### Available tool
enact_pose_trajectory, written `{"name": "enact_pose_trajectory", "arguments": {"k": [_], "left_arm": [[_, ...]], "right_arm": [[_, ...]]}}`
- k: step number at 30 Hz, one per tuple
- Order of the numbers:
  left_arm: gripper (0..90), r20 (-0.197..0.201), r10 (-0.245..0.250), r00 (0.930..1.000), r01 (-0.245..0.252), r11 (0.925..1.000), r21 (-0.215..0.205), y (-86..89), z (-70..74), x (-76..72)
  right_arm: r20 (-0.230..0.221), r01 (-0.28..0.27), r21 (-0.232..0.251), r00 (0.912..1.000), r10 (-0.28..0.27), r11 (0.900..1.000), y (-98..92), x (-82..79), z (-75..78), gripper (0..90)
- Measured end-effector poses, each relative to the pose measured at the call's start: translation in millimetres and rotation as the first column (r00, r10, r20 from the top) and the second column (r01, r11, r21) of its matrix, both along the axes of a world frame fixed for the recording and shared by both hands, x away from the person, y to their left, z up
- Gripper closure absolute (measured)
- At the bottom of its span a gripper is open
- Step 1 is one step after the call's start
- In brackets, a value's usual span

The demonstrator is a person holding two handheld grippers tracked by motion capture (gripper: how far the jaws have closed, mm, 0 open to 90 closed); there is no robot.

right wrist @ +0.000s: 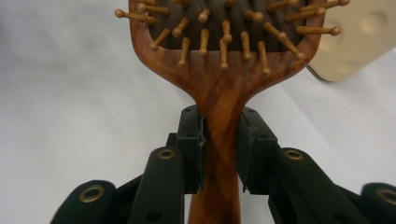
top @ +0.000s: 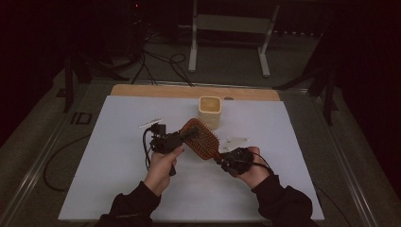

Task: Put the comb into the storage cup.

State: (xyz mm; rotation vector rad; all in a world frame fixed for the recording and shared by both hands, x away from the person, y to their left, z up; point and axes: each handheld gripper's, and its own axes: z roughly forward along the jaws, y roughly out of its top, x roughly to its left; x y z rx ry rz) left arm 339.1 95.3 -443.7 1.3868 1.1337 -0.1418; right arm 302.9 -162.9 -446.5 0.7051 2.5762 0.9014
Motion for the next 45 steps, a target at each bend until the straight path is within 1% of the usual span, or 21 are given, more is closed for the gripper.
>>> {"name": "enact_pose_trajectory", "arguments": {"k": [3,8,9,11,13,16,17,18,20,21,22,24,26,28,30,31,33,37,39,43,45], "left_arm": [[53.5,0.010,-0.001,1.0000,0.001,1.0000,-0.008,-0.4,4.0,0.4],[54.9,0.038,-0.011,0.9992,0.011,0.9999,-0.013,-0.1,15.1,0.0],[55.0,0.055,-0.019,0.9983,0.020,0.9998,-0.008,-0.5,18.5,-0.5],[55.2,0.067,-0.021,0.9975,0.021,0.9998,-0.002,-1.6,24.8,-2.2],[55.5,0.084,-0.026,0.9962,0.025,0.9997,0.007,-2.8,29.9,-2.9],[55.9,0.099,-0.034,0.9945,0.032,0.9992,0.023,-4.7,35.5,-2.6],[56.0,0.110,-0.035,0.9934,0.031,0.9987,0.040,-5.9,37.5,-2.9],[56.0,0.120,-0.027,0.9924,0.021,0.9983,0.054,-6.9,38.9,-3.1],[56.0,0.137,-0.022,0.9904,0.011,0.9967,0.081,-7.4,41.0,-2.3],[56.0,0.138,-0.017,0.9902,0.006,0.9965,0.084,-6.8,41.6,-1.8],[56.1,0.140,-0.019,0.9900,0.007,0.9964,0.084,-6.3,42.3,-1.4],[56.1,0.145,-0.029,0.9890,0.017,0.9961,0.086,-5.2,44.6,-0.4],[56.1,0.152,-0.027,0.9879,0.013,0.9956,0.093,-4.7,49.0,-0.4],[56.0,0.167,-0.030,0.9855,0.012,0.9944,0.105,-4.5,54.9,-0.6],[56.0,0.182,-0.034,0.9827,0.013,0.9934,0.114,-3.9,61.0,-0.5],[56.0,0.187,-0.033,0.9819,0.012,0.9933,0.115,-3.4,63.7,-0.5],[56.0,0.198,-0.035,0.9796,0.012,0.9930,0.118,-2.5,68.8,-0.3],[56.1,0.217,-0.034,0.9756,0.007,0.9921,0.125,-0.3,77.8,1.2],[56.1,0.229,-0.032,0.9728,0.001,0.9909,0.135,0.7,82.4,2.3],[56.2,0.250,-0.027,0.9679,-0.010,0.9893,0.145,2.9,93.1,4.2],[56.2,0.258,-0.027,0.9657,-0.011,0.9890,0.147,3.9,98.2,5.7]], "right_arm": [[0.004,0.004,0.010,1.0000,-0.004,1.000,-0.4,0.2,1.2,73.4],[0.017,0.013,0.048,0.9998,-0.014,0.999,-0.7,-0.6,5.0,73.2],[0.020,0.009,0.056,0.9997,-0.010,0.998,-1.2,-0.5,6.1,73.1],[0.007,0.011,0.084,0.9999,-0.012,0.996,-2.0,-0.8,8.9,73.1],[0.028,0.006,0.083,0.9996,-0.009,0.997,-2.5,-1.5,11.7,73.0],[0.032,0.015,0.096,0.9993,-0.018,0.995,-3.6,-1.8,14.9,72.2],[0.030,0.017,0.103,0.9993,-0.021,0.995,-4.3,-1.2,15.3,70.2],[0.024,0.026,0.115,0.9993,-0.029,0.993,-4.8,-1.0,15.7,63.0],[0.009,0.038,0.112,0.9992,-0.039,0.993,-5.2,-0.2,15.9,50.7],[0.008,0.044,0.116,0.9989,-0.045,0.992,-5.9,0.2,15.5,42.8],[-0.004,0.054,0.116,0.9986,-0.054,0.992,-6.3,0.9,14.7,35.6],[-0.008,0.071,0.111,0.9974,-0.071,0.991,-7.9,1.4,12.7,27.1],[-0.022,0.085,0.106,0.9963,-0.083,0.991,-9.8,2.8,9.8,19.4],[-0.030,0.095,0.112,0.9953,-0.092,0.989,-11.9,3.7,6.6,13.9],[-0.034,0.106,0.125,0.9942,-0.102,0.987,-13.9,3.6,4.0,11.1],[-0.047,0.097,0.136,0.9947,-0.091,0.986,-15.4,3.4,2.9,9.6],[-0.051,0.111,0.160,0.9932,-0.105,0.981,-19.4,3.1,1.7,9.6],[-0.056,0.125,0.175,0.9916,-0.117,0.977,-25.5,1.9,0.0,9.6],[-0.051,0.137,0.175,0.9902,-0.130,0.975,-27.6,0.5,-0.6,9.6],[-0.040,0.142,0.163,0.9897,-0.137,0.976,-32.0,-3.7,-4.5,9.6],[-0.041,0.154,0.169,0.9880,-0.149,0.973,-35.3,-6.4,-6.8,9.5]]}}
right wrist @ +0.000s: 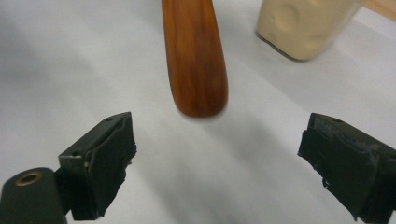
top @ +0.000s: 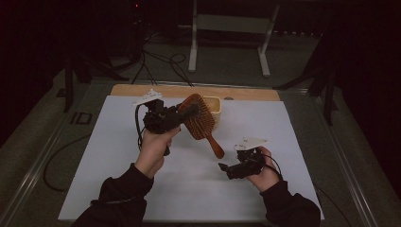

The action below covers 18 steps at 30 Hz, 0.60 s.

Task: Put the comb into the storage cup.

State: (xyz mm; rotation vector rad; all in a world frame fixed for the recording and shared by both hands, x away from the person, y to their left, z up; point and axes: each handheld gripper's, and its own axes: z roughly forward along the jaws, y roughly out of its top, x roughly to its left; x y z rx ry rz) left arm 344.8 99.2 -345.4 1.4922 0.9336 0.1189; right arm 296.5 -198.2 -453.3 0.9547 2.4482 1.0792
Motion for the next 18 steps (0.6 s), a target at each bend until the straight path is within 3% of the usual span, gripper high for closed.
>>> {"name": "enact_pose_trajectory", "arguments": {"k": [10,18], "left_arm": [[56.2,0.032,0.015,0.9994,-0.017,0.9992,0.036,0.9,20.1,9.8],[56.2,0.058,0.024,0.9980,-0.028,0.9976,0.064,-3.0,36.7,20.6]], "right_arm": [[-0.003,0.060,0.045,0.9982,-0.060,0.997,-24.7,-8.7,-7.8,9.6],[-0.005,0.063,0.056,0.9980,-0.063,0.996,-29.3,-6.3,-9.4,9.6]]}}
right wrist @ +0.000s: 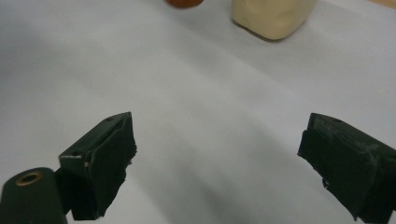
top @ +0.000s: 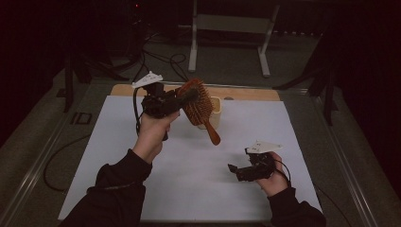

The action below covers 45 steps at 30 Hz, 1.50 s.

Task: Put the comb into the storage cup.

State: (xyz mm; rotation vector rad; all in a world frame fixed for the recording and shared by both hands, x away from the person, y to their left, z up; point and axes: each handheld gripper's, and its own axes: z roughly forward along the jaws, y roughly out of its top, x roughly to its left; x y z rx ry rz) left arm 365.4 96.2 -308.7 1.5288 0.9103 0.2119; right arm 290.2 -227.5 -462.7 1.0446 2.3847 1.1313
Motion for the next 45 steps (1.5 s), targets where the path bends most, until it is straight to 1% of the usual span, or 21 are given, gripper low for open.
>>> {"name": "enact_pose_trajectory", "arguments": {"k": [1,6,10,14,16,19,21,24,25,26,27,29,30,33,35,37,39,41,42,43,45], "left_arm": [[56.2,0.008,0.004,1.0000,-0.004,1.0000,0.000,-1.6,4.8,3.4],[56.2,0.032,0.017,0.9993,-0.018,0.9998,0.011,-3.6,17.2,12.8],[56.2,0.048,0.042,0.9980,-0.042,0.9991,0.002,-3.3,25.9,22.8],[56.2,0.060,0.059,0.9965,-0.060,0.9980,0.019,-5.2,32.5,34.5],[56.2,0.069,0.078,0.9946,-0.079,0.9967,0.019,-6.9,34.8,39.0],[56.2,0.102,0.114,0.9882,-0.115,0.9933,0.006,-8.7,36.8,44.7],[56.3,0.100,0.128,0.9866,-0.129,0.9917,-0.003,-9.4,37.2,49.8],[56.2,0.099,0.143,0.9847,-0.144,0.9896,0.004,-11.1,36.0,55.1],[56.2,0.099,0.161,0.9819,-0.163,0.9866,0.010,-12.3,34.5,59.0],[56.2,0.099,0.161,0.9819,-0.163,0.9866,0.010,-12.3,34.5,59.0],[56.2,0.097,0.185,0.9778,-0.187,0.9823,0.011,-13.4,31.7,66.3],[56.2,0.083,0.200,0.9764,-0.201,0.9796,0.005,-14.3,28.6,72.5],[56.2,0.083,0.200,0.9764,-0.201,0.9796,0.005,-14.3,28.6,72.5],[56.2,0.082,0.215,0.9732,-0.218,0.9752,0.036,-20.3,21.3,81.6],[56.2,0.084,0.229,0.9699,-0.233,0.9717,0.042,-22.6,16.5,85.3],[56.2,0.069,0.231,0.9706,-0.234,0.9715,0.039,-24.5,11.4,89.4],[56.1,0.068,0.230,0.9707,-0.234,0.9712,0.046,-27.2,6.7,91.6],[56.1,0.073,0.237,0.9689,-0.242,0.9680,0.068,-30.7,2.5,93.8],[56.1,0.073,0.237,0.9689,-0.242,0.9680,0.068,-30.7,2.5,93.8],[56.1,0.065,0.245,0.9674,-0.249,0.9661,0.068,-32.3,-2.1,96.1],[56.1,0.051,0.242,0.9690,-0.245,0.9676,0.063,-32.4,-7.1,98.7]], "right_arm": [[0.006,-0.001,-0.003,1.0000,0.001,1.000,0.5,0.2,-0.4,9.6],[0.011,-0.003,-0.008,0.9999,0.003,1.000,2.1,2.8,-3.7,9.6],[0.014,-0.001,0.004,0.9999,0.001,1.000,1.1,2.8,-3.7,9.5],[0.018,0.005,0.009,0.9998,-0.006,1.000,0.0,2.4,-3.5,9.6],[0.023,0.003,0.012,0.9997,-0.003,1.000,-0.7,2.1,-2.9,9.6],[0.023,0.000,0.016,0.9997,0.000,1.000,-2.1,2.1,-2.6,9.6],[0.021,0.001,0.020,0.9998,-0.001,1.000,-2.3,1.4,-1.9,9.6],[0.024,0.000,0.018,0.9997,0.000,1.000,-2.9,0.8,-1.5,9.6],[0.025,-0.003,0.019,0.9997,0.003,1.000,-3.3,0.8,-1.3,9.6],[0.026,-0.004,0.023,0.9997,0.003,1.000,-3.4,0.7,-0.8,9.6],[0.023,-0.004,0.024,0.9997,0.003,1.000,-3.6,0.2,-0.1,9.6],[0.021,-0.006,0.024,0.9998,0.006,1.000,-3.9,0.4,0.0,9.6],[0.021,-0.006,0.024,0.9998,0.006,1.000,-3.9,0.4,0.0,9.6],[0.023,-0.004,0.031,0.9997,0.003,1.000,-4.4,0.6,0.7,9.6],[0.019,-0.005,0.033,0.9998,0.004,0.999,-5.0,0.5,1.1,9.6],[0.021,-0.006,0.036,0.9998,0.006,0.999,-5.6,0.7,1.3,9.6],[0.020,-0.008,0.036,0.9998,0.007,0.999,-6.4,0.8,1.2,9.6],[0.019,-0.012,0.036,0.9998,0.011,0.999,-6.8,1.2,1.1,9.6],[0.019,-0.012,0.036,0.9998,0.011,0.999,-6.8,1.2,1.1,9.6],[0.019,-0.011,0.037,0.9998,0.010,0.999,-6.6,1.0,1.2,9.6],[0.015,-0.014,0.039,0.9998,0.013,0.999,-5.8,0.4,1.3,9.6]]}}
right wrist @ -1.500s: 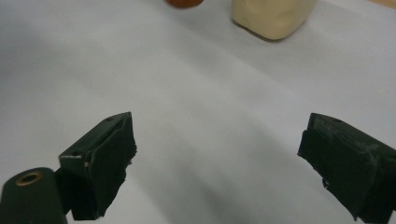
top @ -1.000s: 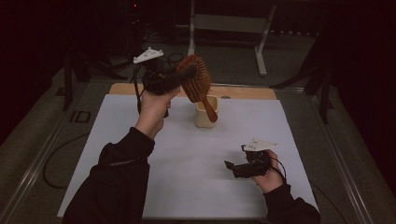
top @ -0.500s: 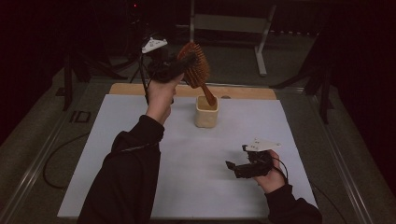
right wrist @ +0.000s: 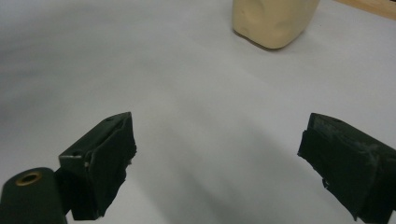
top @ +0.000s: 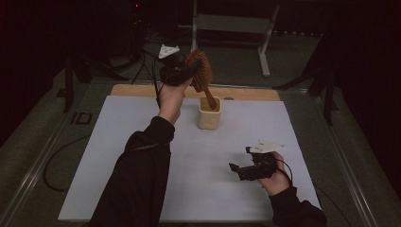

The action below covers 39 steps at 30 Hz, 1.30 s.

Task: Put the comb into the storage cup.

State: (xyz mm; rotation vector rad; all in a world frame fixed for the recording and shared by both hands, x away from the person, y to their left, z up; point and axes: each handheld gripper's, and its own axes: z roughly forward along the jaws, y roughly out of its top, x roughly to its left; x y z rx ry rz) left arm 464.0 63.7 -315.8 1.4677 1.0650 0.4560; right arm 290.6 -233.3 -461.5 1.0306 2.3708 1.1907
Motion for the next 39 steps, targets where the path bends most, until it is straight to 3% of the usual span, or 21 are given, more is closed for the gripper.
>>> {"name": "enact_pose_trajectory", "arguments": {"k": [5,21,39], "left_arm": [[56.1,-0.020,0.005,0.9998,-0.005,0.9996,0.027,-4.0,-10.6,4.7],[55.8,-0.100,0.002,0.9950,0.000,0.9997,0.026,-9.8,-43.0,14.5],[55.6,-0.161,-0.006,0.9870,0.011,0.9996,0.028,-16.6,-64.1,20.3]], "right_arm": [[0.000,-0.003,0.005,1.0000,0.003,1.000,-0.2,0.1,-0.2,9.6],[-0.002,-0.009,0.002,1.0000,0.009,1.000,0.2,0.4,-1.1,9.6],[-0.009,-0.015,0.002,0.9999,0.015,1.000,0.4,1.1,-2.7,9.6]]}}
